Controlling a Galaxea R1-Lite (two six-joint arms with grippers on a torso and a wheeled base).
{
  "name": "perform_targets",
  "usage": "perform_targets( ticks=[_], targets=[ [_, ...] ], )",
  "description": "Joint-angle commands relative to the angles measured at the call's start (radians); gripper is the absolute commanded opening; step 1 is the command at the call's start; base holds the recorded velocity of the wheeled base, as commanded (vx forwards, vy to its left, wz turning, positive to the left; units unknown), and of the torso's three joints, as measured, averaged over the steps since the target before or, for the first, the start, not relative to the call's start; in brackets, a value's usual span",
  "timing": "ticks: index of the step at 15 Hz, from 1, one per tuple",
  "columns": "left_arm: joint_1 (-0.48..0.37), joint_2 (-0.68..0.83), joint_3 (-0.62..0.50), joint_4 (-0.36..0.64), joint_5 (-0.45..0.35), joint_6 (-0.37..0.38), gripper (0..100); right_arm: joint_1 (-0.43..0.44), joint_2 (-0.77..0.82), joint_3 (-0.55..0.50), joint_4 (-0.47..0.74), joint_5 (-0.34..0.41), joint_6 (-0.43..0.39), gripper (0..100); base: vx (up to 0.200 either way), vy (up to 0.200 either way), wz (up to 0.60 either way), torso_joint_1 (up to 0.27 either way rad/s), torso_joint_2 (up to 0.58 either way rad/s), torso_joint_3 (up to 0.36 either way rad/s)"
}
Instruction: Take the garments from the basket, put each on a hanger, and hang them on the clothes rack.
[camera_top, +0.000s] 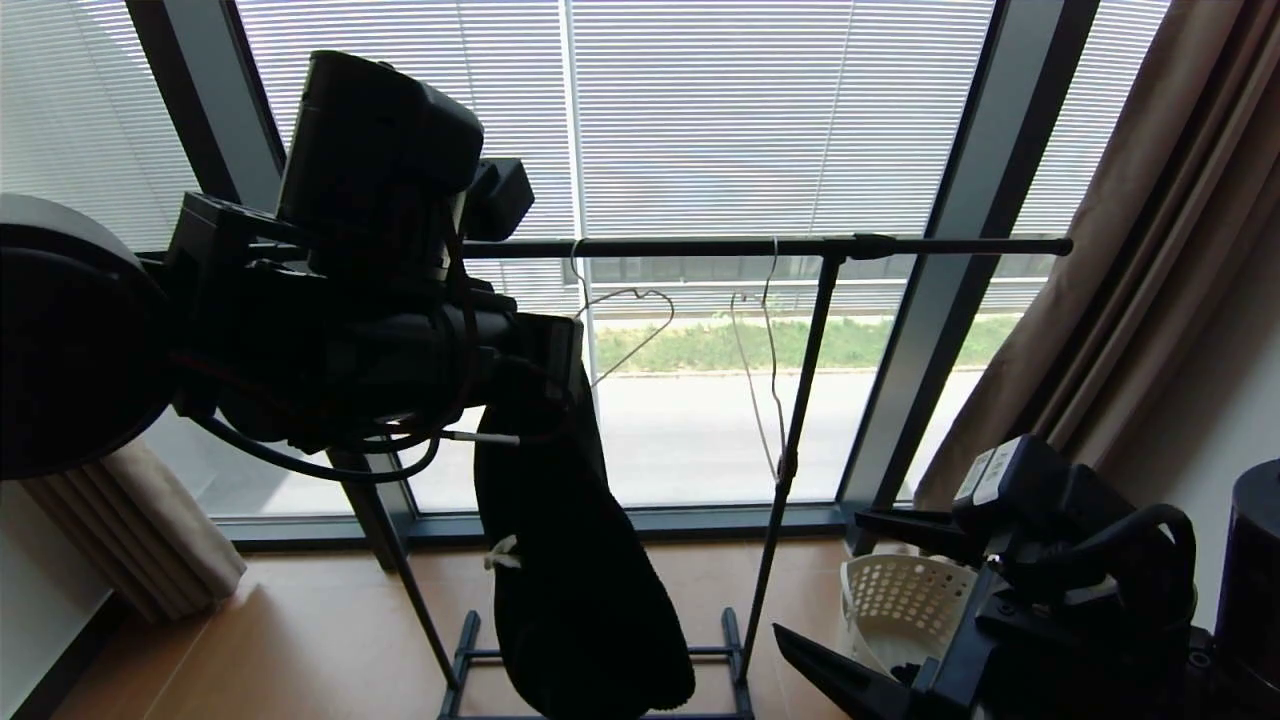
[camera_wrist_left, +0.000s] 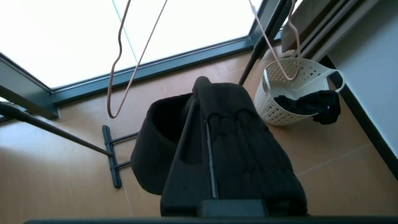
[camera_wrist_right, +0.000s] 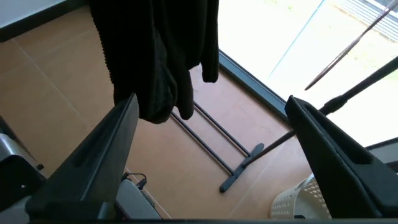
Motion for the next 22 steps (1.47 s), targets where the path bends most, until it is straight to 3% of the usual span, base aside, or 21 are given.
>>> perform_targets(
  ticks=[1, 4, 9, 14, 18, 22],
  targets=[
    [-0.017, 0.019, -0.003, 0.0, 0.0, 0.0, 0, -0.001, 0.046, -0.049, -0.005, 0.008, -0.005, 100, 0.0, 0.0, 0.0, 0.0, 0.0, 0.0],
    [-0.02, 0.031, -0.003, -0.003, -0.002, 0.0, 0, 0.012, 0.158, -0.173, 0.004, 0.008, -0.013, 100, 0.0, 0.0, 0.0, 0.0, 0.0, 0.0],
    [-0.037, 0.036, 0.0, -0.004, -0.002, 0.0, 0, 0.037, 0.328, -0.252, -0.008, 0.004, -0.014, 100, 0.0, 0.0, 0.0, 0.0, 0.0, 0.0],
    [-0.042, 0.03, 0.003, -0.004, 0.0, -0.001, 0, -0.052, 0.433, -0.226, -0.036, 0.008, 0.015, 100, 0.0, 0.0, 0.0, 0.0, 0.0, 0.0],
    [-0.045, -0.01, 0.041, -0.004, -0.002, -0.001, 0, -0.078, 0.465, -0.127, -0.171, 0.006, 0.019, 100, 0.0, 0.0, 0.0, 0.0, 0.0, 0.0],
    [-0.043, -0.045, 0.075, -0.004, -0.003, -0.003, 0, -0.098, 0.45, -0.075, -0.191, 0.003, 0.051, 100, 0.0, 0.0, 0.0, 0.0, 0.0, 0.0]
  ],
)
